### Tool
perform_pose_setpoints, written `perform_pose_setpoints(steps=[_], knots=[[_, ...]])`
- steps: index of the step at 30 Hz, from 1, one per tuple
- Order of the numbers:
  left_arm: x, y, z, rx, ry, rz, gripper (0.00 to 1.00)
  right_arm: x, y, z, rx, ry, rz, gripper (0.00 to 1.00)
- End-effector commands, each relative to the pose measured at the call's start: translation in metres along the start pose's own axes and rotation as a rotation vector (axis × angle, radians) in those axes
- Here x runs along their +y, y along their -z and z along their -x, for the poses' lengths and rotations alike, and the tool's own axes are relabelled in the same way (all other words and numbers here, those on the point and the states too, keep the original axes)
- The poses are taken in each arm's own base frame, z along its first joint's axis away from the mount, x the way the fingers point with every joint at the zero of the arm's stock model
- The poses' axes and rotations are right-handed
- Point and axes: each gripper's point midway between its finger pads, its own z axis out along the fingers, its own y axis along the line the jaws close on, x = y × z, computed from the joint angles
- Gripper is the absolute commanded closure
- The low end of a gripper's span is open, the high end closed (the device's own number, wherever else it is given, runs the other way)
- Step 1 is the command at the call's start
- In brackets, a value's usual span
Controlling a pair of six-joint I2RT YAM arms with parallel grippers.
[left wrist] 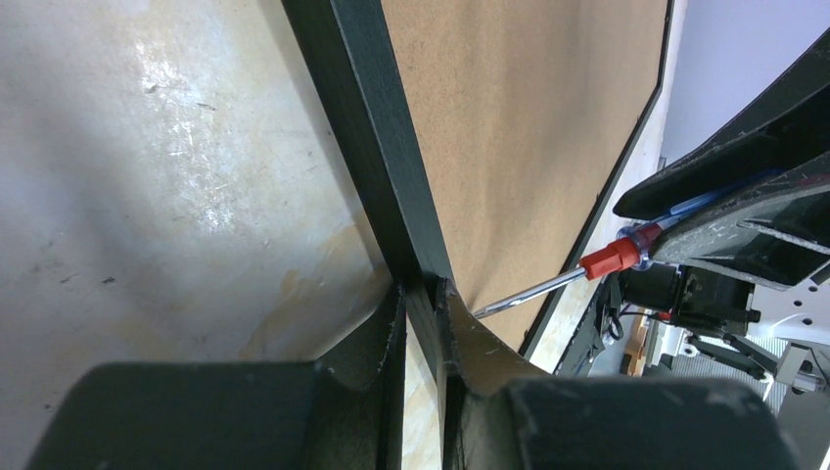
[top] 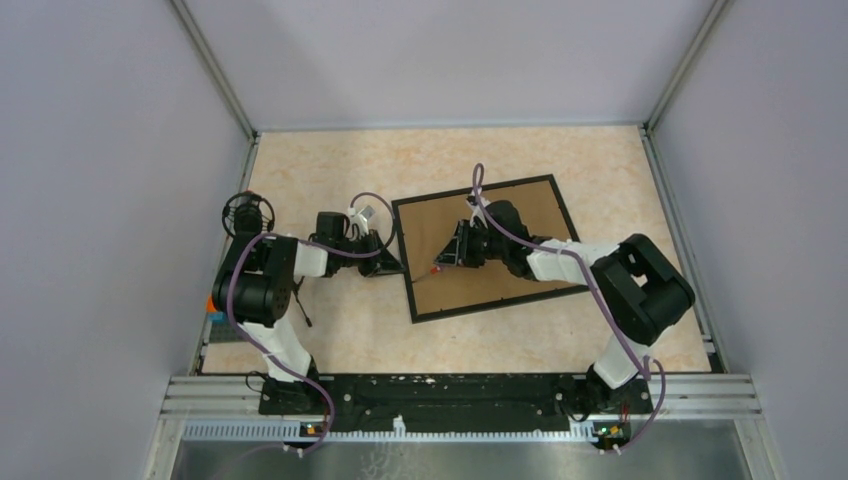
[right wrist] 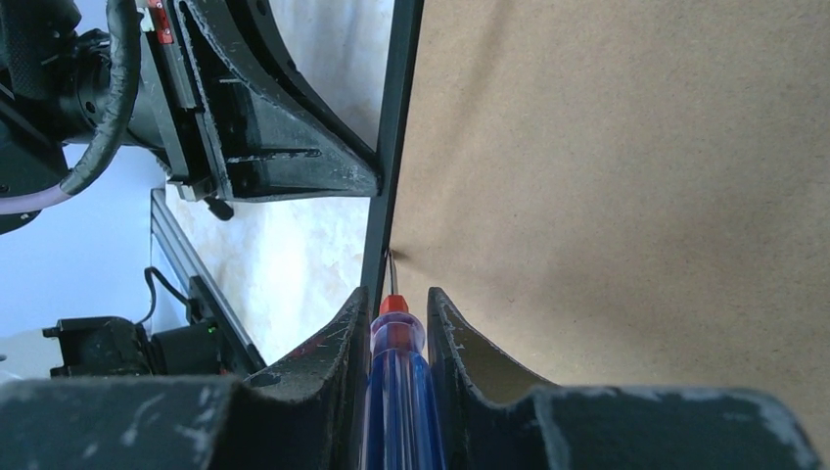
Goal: Take the photo out of the frame
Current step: Release the photo frame item from the photo frame.
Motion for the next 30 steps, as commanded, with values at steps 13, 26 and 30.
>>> perform_pose_setpoints(steps=[13, 26, 30], knots=[[0.028, -0.010, -0.021, 0.043, 0.032, 0.103, 0.84, 0.017, -0.018, -0.012, 0.048, 0.045, -0.066, 1.00], [0.031, -0.012, -0.024, 0.045, 0.036, 0.115, 0.87, 0.062, -0.034, -0.034, 0.142, 0.069, -0.112, 1.00], [0.031, -0.011, -0.024, 0.046, 0.039, 0.114, 0.87, 0.073, -0.042, -0.036, 0.146, 0.080, -0.116, 1.00]])
